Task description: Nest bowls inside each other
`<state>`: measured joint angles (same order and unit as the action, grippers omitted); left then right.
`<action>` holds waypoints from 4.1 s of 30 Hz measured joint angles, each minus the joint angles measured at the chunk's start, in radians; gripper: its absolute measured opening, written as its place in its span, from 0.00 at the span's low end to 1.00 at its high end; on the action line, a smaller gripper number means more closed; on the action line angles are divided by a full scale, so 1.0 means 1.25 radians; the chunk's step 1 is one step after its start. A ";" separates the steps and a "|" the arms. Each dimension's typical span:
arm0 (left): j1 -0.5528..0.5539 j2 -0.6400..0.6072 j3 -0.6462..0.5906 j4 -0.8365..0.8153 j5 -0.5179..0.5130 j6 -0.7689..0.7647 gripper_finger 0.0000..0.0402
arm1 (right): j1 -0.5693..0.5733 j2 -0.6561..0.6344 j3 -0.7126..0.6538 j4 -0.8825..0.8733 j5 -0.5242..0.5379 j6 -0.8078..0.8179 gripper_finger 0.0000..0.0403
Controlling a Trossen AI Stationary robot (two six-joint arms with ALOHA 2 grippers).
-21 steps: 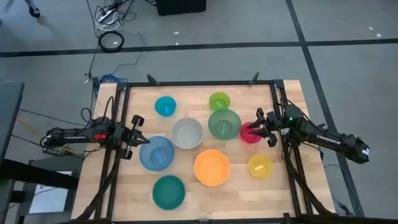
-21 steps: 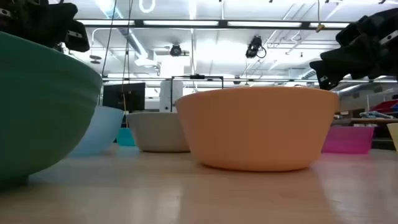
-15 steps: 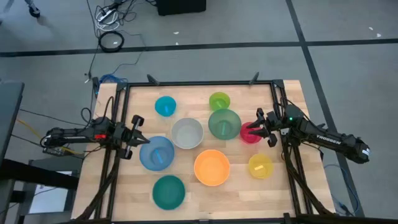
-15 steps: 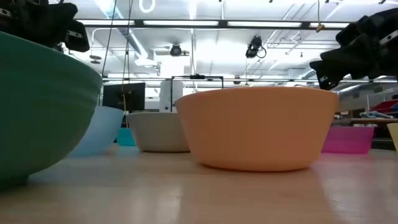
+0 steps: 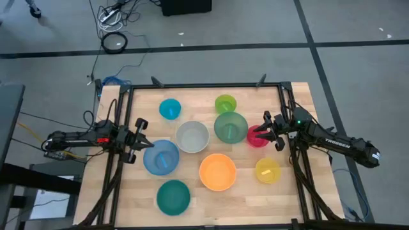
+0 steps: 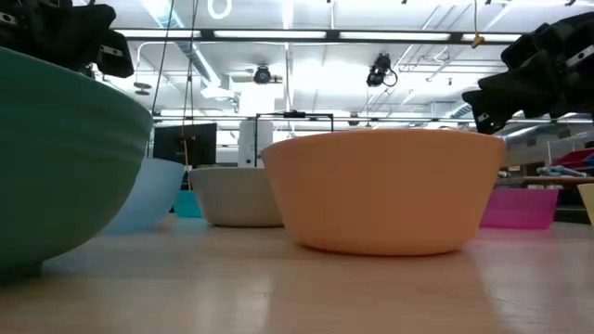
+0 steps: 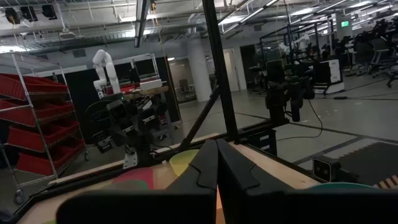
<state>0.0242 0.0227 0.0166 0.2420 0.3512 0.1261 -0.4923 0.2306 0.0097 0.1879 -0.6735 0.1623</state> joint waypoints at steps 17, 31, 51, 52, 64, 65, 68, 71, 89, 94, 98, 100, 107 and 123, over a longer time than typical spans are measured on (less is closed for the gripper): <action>0.000 0.000 0.000 0.000 0.000 0.000 0.02 | 0.000 0.000 0.000 0.000 0.000 0.000 0.30; 0.000 0.000 0.000 0.015 0.000 0.028 0.02 | 0.000 0.000 0.000 0.000 0.000 0.000 0.30; 0.000 0.000 0.000 0.265 0.007 -0.083 0.02 | 0.000 0.000 0.000 0.310 0.007 0.319 0.30; 0.000 0.000 0.000 0.288 0.007 -0.083 0.02 | 0.000 0.000 0.000 0.329 0.004 0.361 0.30; 0.002 0.002 0.000 0.359 -0.150 -0.208 0.02 | -0.005 0.000 0.000 0.490 0.068 0.521 0.30; 0.001 0.003 0.000 0.355 -0.173 -0.210 0.02 | -0.011 -0.001 0.000 0.491 0.077 0.515 0.30; 0.001 0.002 0.000 0.318 -0.254 -0.185 0.02 | -0.032 0.000 0.000 0.466 0.156 0.509 0.30; 0.002 0.003 -0.006 0.286 -0.311 -0.131 0.02 | -0.047 0.001 0.000 0.399 0.188 0.450 0.30; 0.001 0.003 -0.007 0.467 -0.235 -0.358 0.02 | -0.041 0.000 0.000 0.297 0.187 0.475 0.30; 0.001 0.003 -0.007 0.480 -0.235 -0.357 0.02 | -0.042 0.000 0.000 0.297 0.189 0.401 0.30; 0.002 0.003 -0.007 0.475 -0.242 -0.339 0.02 | -0.042 0.000 0.000 0.297 0.190 0.339 0.30; 0.002 0.002 -0.007 0.478 -0.255 -0.312 0.02 | -0.042 0.000 0.000 0.301 0.190 0.338 0.30; 0.002 0.006 -0.002 0.448 -0.313 -0.218 0.02 | -0.043 0.003 0.022 0.319 0.213 0.319 0.30; 0.002 0.464 0.564 -0.645 -0.485 -0.282 0.10 | 0.174 0.346 0.641 -0.558 0.482 -0.042 0.30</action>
<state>0.0261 0.6027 0.7212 -0.5640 -0.2546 -0.2270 -0.2748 0.6633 0.8113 -0.5102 -0.0707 0.1104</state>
